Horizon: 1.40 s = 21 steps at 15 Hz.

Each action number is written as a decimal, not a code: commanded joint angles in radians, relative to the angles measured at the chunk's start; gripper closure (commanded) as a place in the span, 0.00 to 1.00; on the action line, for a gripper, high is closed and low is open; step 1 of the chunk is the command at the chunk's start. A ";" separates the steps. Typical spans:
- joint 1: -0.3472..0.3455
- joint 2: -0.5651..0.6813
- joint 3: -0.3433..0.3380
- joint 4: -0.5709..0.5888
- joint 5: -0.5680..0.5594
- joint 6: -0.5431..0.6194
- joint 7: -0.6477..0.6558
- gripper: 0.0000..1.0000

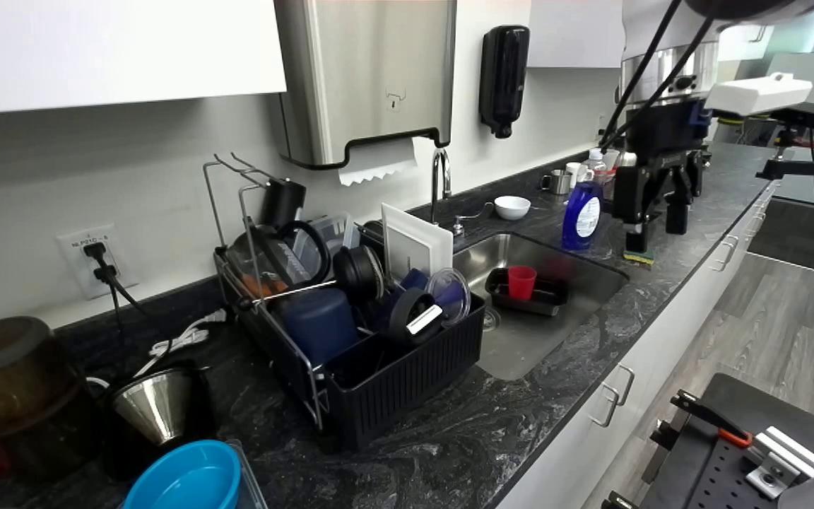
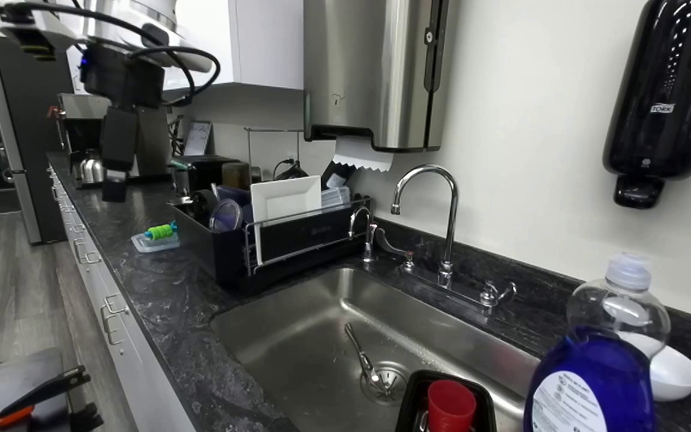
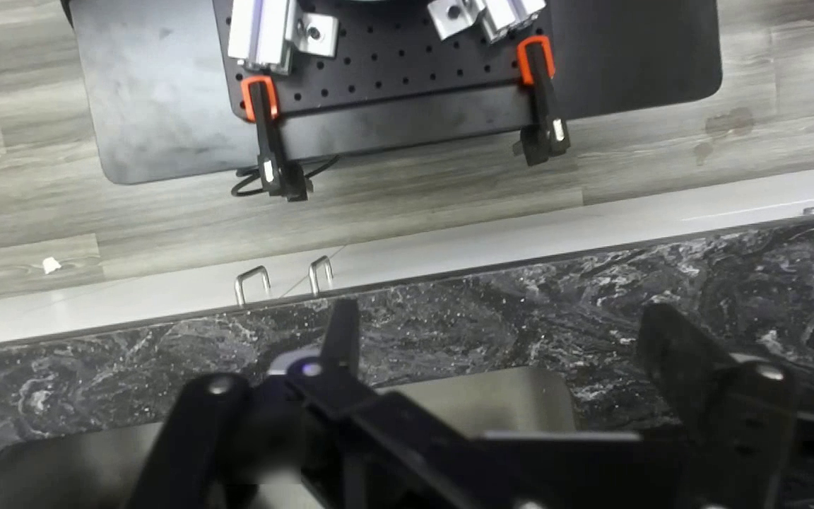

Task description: Pick up the red cup from the sink and put it in the dish rack.

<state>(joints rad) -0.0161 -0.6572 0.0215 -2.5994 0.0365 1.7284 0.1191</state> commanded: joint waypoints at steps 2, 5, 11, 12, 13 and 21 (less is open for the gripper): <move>-0.037 0.154 -0.076 0.017 -0.052 0.158 -0.112 0.00; -0.069 0.290 -0.115 0.051 -0.088 0.258 -0.133 0.00; -0.097 0.494 -0.129 0.184 -0.144 0.332 -0.089 0.00; -0.093 0.455 -0.134 0.142 -0.123 0.340 -0.109 0.00; -0.092 0.476 -0.134 0.165 -0.125 0.340 -0.105 0.00; -0.092 0.489 -0.134 0.180 -0.125 0.340 -0.102 0.00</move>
<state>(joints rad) -0.1039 -0.1681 -0.1168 -2.4209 -0.0893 2.0694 0.0175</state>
